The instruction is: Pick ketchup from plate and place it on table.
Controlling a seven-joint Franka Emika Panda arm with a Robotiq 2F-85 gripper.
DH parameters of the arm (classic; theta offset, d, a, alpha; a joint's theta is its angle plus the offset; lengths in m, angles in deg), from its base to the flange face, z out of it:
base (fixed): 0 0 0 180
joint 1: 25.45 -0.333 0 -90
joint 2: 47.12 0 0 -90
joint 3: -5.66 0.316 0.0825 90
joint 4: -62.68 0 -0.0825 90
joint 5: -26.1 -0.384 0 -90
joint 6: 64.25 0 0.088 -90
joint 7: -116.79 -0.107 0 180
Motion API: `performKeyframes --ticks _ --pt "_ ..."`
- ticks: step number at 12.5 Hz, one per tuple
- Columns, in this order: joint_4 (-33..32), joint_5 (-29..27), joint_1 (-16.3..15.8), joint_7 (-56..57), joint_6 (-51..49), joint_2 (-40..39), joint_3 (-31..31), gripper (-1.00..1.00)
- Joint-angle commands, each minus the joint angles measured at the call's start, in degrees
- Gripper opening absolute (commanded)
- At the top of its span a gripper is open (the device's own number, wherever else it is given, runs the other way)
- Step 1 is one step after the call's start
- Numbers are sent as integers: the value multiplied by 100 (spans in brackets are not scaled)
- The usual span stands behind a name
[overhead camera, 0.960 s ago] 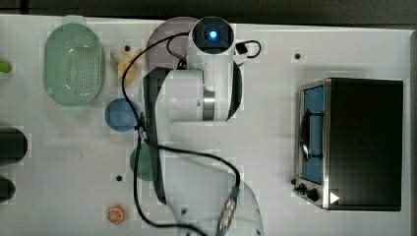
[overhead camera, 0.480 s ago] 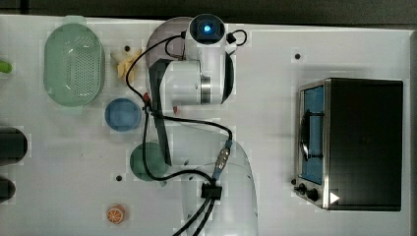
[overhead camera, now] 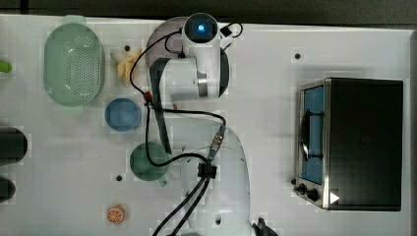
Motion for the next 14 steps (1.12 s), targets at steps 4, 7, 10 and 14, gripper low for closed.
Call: performKeyframes --ticks 4,7,10,14 --pt "222 146 -23 256 663 -262 27 69" --pt "261 145 -27 255 680 -261 36 25" --pt "399 141 -34 249 671 -84 78 25" --pt "349 -163 26 150 139 690 80 25"
